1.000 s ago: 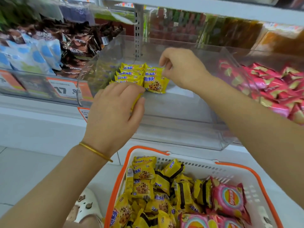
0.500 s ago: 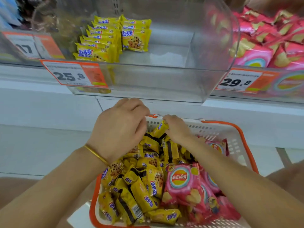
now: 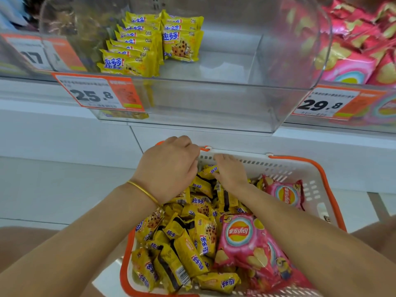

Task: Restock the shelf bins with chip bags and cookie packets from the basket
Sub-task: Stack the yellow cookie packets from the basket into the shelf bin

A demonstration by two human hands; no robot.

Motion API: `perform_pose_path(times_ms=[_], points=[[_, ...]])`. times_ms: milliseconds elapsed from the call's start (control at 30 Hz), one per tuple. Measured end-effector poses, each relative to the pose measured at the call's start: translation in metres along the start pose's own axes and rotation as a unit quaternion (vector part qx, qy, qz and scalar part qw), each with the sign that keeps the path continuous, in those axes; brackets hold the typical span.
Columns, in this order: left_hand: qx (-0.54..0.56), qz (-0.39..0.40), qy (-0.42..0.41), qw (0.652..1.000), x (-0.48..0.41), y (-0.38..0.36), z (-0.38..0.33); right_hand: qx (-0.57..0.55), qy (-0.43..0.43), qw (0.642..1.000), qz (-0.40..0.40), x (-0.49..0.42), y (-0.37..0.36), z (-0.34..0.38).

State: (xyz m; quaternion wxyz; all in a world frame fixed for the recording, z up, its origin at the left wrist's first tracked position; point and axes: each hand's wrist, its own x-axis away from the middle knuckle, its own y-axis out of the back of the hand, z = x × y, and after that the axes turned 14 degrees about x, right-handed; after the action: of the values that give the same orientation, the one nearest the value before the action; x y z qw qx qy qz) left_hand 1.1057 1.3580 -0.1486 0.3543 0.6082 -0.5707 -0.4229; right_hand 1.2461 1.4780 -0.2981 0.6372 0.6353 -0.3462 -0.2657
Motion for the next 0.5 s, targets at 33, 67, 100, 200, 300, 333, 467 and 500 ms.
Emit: perform_pose_path(times_ms=[33,67,100,200,300,333,467,500], points=[[-0.004,0.009,0.009,1.000,0.000,0.000,0.000,0.023,0.007,1.000,0.008,0.001,0.001,-0.001],[-0.009,0.015,0.015,1.000,0.000,-0.001,0.000,0.046,0.012,0.999,0.014,0.001,0.003,-0.002],[-0.015,0.025,0.020,0.999,0.000,0.000,0.000,0.058,0.013,0.998,0.014,0.002,0.009,-0.002],[-0.018,0.053,0.024,0.998,-0.001,0.001,0.000,-0.020,-0.021,1.000,-0.003,0.008,0.036,-0.004],[-0.016,0.099,0.014,0.995,0.000,-0.007,0.000,-0.273,-0.110,0.954,0.050,0.023,0.072,-0.005],[-0.016,0.112,0.006,0.994,0.001,-0.010,-0.001,-0.374,-0.142,0.912,0.088,0.029,0.084,-0.005],[0.009,0.076,-0.048,0.996,0.001,-0.017,-0.010,-0.587,-0.180,0.758,0.219,0.051,0.123,-0.005],[0.035,0.061,-0.043,0.997,-0.001,-0.015,-0.011,-0.611,-0.172,0.738,0.229,0.055,0.131,-0.005]])
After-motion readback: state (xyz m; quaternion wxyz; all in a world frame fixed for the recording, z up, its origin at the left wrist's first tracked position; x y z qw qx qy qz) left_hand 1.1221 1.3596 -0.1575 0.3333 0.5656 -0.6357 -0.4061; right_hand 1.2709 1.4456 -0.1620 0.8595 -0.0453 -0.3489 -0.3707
